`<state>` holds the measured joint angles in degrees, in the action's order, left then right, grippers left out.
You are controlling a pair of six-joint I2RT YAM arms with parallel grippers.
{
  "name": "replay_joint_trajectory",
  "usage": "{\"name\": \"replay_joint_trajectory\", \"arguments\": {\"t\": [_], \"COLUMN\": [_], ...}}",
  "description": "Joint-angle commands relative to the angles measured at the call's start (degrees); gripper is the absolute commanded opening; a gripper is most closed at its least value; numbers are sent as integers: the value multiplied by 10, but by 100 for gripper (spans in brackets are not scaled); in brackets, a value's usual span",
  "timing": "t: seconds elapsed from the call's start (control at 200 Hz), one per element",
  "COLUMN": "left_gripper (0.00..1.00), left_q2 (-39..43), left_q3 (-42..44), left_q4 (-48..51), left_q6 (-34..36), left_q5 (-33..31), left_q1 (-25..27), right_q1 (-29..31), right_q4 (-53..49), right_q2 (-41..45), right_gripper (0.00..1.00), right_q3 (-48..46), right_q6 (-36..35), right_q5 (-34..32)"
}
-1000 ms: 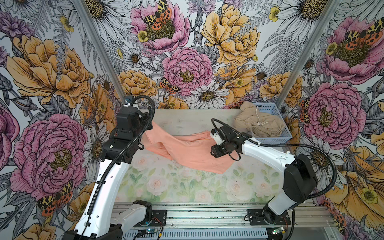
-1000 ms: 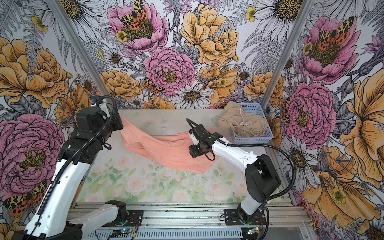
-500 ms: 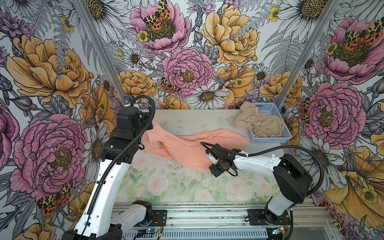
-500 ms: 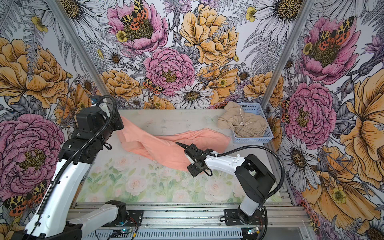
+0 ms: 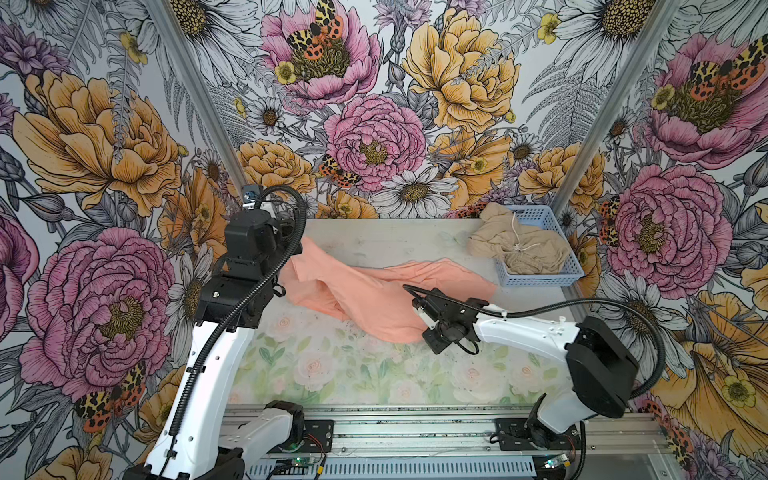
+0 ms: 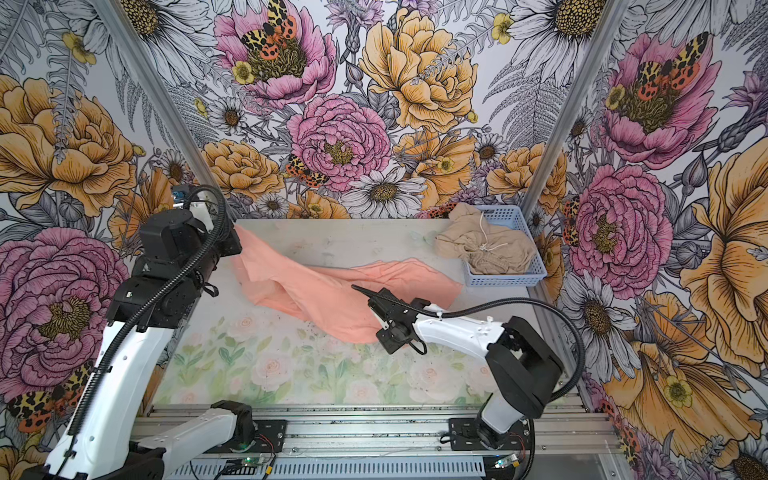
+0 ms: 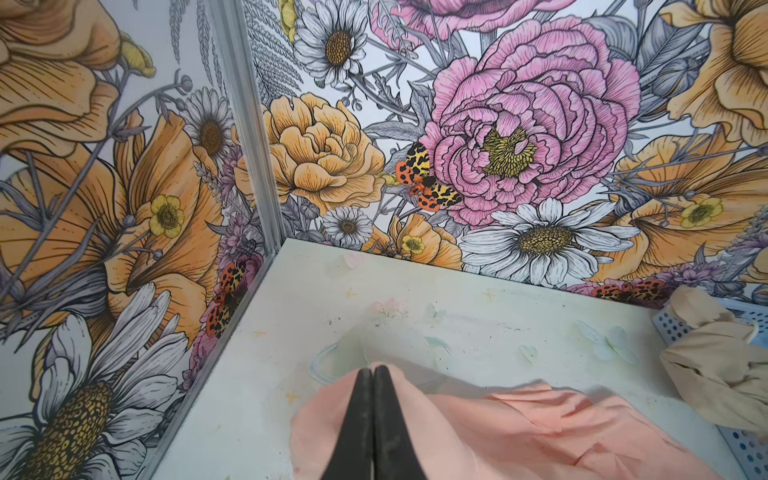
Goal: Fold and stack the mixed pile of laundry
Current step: 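Raise the shirt with both grippers, shake it, and lay it flat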
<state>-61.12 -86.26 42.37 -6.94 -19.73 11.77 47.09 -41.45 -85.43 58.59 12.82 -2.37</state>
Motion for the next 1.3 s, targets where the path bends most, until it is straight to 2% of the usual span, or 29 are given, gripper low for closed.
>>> {"name": "replay_joint_trajectory", "arguments": {"t": [0.0, 0.115, 0.295, 0.485, 0.62, 0.721, 0.816, 0.956, 1.056, 1.191, 1.296], "left_gripper": [0, 0, 0, 0, 0, 0, 0, 0, 0, 0, 0], "left_q2": [29, 33, 27, 12, -24, -61, -109, -204, -289, -424, -544], "left_q3": [-55, -101, -191, -301, -380, -386, -360, -322, -299, -306, -323], "left_q4": [-20, -24, -27, -27, -29, -56, -81, -97, -120, -128, -128], "left_q6": [25, 35, 56, 72, 99, 122, 111, 45, 21, 13, -5], "left_q5": [-18, -9, 11, 9, -5, -23, -7, 64, 103, 128, 148], "left_q1": [2, 7, 22, 33, 34, 32, 10, -56, -82, -91, -97], "right_q1": [-13, -43, -67, -69, -70, -86, -140, -287, -353, -395, -401], "right_q4": [-72, -129, -175, -204, -205, -205, -194, -155, -104, -55, -33], "right_q2": [115, 182, 233, 239, 224, 201, 174, 115, 53, -67, -177], "right_gripper": [0, 0, 0, 0, 0, 0, 0, 0, 0, 0, 0], "right_q3": [87, 184, 329, 473, 530, 536, 527, 474, 411, 372, 385], "right_q6": [6, -8, -32, -37, -34, -47, -52, -13, 7, 28, 48], "right_q5": [-18, -28, -40, -19, -6, -30, -35, 49, 101, 148, 147]}}
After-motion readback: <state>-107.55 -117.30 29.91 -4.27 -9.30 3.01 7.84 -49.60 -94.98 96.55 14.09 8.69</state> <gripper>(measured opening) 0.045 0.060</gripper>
